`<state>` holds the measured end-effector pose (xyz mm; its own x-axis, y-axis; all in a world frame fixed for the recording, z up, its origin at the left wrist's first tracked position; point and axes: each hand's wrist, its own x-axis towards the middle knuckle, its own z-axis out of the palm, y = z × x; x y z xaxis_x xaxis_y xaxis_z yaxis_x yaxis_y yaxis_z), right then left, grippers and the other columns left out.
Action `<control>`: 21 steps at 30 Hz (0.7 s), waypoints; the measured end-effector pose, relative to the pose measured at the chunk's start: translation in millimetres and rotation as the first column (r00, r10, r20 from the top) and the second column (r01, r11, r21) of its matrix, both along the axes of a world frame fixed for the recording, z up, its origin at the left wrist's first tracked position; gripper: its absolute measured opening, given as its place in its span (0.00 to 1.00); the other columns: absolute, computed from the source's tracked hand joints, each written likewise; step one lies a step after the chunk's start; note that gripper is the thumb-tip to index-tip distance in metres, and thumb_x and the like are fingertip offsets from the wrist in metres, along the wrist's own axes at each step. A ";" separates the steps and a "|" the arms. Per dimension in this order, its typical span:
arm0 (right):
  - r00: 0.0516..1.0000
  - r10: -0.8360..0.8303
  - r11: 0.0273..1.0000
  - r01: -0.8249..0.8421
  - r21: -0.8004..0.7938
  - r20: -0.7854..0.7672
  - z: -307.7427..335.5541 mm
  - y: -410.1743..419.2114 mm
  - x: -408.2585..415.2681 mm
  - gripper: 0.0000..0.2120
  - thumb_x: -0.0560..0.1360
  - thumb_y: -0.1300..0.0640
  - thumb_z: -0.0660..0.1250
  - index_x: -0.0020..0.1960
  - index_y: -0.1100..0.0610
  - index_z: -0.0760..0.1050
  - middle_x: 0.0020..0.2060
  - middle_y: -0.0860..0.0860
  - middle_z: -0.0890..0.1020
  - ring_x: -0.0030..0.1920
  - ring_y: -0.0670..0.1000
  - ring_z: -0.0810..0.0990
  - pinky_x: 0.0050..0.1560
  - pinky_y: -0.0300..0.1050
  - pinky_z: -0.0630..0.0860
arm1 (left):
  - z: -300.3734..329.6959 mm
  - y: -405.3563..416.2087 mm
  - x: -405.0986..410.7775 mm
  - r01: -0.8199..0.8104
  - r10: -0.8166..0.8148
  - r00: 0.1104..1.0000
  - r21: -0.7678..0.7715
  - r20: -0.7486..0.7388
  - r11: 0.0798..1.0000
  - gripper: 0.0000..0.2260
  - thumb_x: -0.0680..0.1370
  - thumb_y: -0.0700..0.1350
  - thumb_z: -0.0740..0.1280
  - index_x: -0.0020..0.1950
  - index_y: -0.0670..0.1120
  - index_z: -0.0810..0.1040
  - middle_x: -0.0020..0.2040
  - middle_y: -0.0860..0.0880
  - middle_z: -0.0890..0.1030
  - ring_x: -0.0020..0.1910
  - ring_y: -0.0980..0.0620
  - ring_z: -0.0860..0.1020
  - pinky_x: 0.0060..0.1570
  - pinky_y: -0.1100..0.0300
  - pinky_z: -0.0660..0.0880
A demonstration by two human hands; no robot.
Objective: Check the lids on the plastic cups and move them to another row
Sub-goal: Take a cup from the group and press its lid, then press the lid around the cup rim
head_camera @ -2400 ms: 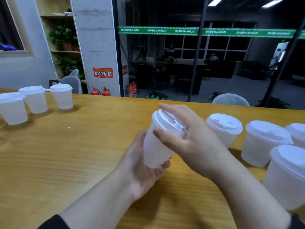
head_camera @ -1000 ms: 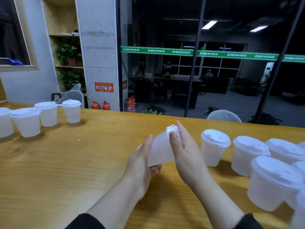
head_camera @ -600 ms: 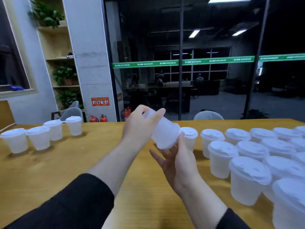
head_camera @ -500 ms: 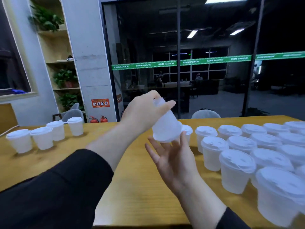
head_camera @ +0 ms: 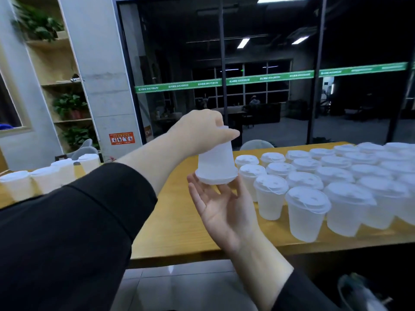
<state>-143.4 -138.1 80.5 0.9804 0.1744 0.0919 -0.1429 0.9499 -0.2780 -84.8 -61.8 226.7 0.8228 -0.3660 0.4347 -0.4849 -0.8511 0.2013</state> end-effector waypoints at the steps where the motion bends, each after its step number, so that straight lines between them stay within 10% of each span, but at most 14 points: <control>1: 1.000 -0.006 1.000 0.006 -0.012 -0.016 -0.2 -2.2 3.7 0.30 0.81 0.40 0.66 0.72 0.62 0.73 0.63 0.69 0.79 0.60 0.68 0.83 0.55 0.60 0.83 | -5.4 3.1 3.6 0.000 0.000 1.000 -0.093 0.001 0.996 0.18 0.79 0.65 0.65 0.54 0.50 0.79 0.49 0.51 0.79 0.47 0.51 0.78 0.41 0.54 0.74; 9: 0.953 -0.302 0.890 0.266 -0.370 -0.040 2.9 -20.5 57.7 0.25 0.79 0.41 0.68 0.68 0.57 0.76 0.60 0.60 0.83 0.52 0.60 0.87 0.53 0.57 0.84 | -119.9 40.7 43.7 -0.009 -0.167 0.974 -0.756 -0.156 0.655 0.13 0.82 0.60 0.65 0.56 0.53 0.80 0.51 0.54 0.83 0.52 0.51 0.82 0.50 0.50 0.81; 13: 0.882 -0.441 0.503 0.396 -0.768 0.166 -5.5 -20.3 85.3 0.14 0.77 0.44 0.72 0.60 0.47 0.78 0.55 0.48 0.84 0.54 0.52 0.85 0.52 0.56 0.85 | -166.4 49.0 63.5 -0.150 -0.216 0.912 -0.772 -0.349 0.618 0.16 0.84 0.61 0.60 0.56 0.55 0.84 0.55 0.55 0.85 0.57 0.57 0.79 0.55 0.57 0.74; 17: 0.777 -0.480 0.038 0.481 -0.876 0.406 -21.6 -15.0 109.2 0.17 0.74 0.45 0.75 0.58 0.48 0.75 0.50 0.44 0.82 0.53 0.50 0.82 0.49 0.49 0.80 | -183.3 35.2 72.4 -0.331 -0.499 0.719 -0.870 -0.483 0.365 0.24 0.84 0.65 0.52 0.65 0.52 0.79 0.58 0.59 0.83 0.59 0.58 0.79 0.60 0.54 0.73; 21: 0.768 -0.513 -0.051 0.417 -0.907 0.382 -45.6 -22.3 131.1 0.24 0.69 0.38 0.72 0.57 0.51 0.75 0.50 0.47 0.82 0.52 0.51 0.82 0.53 0.57 0.81 | -192.4 26.4 81.9 -0.382 -0.589 0.637 -0.868 -0.497 0.318 0.28 0.86 0.63 0.51 0.78 0.49 0.71 0.76 0.48 0.74 0.75 0.46 0.72 0.68 0.51 0.70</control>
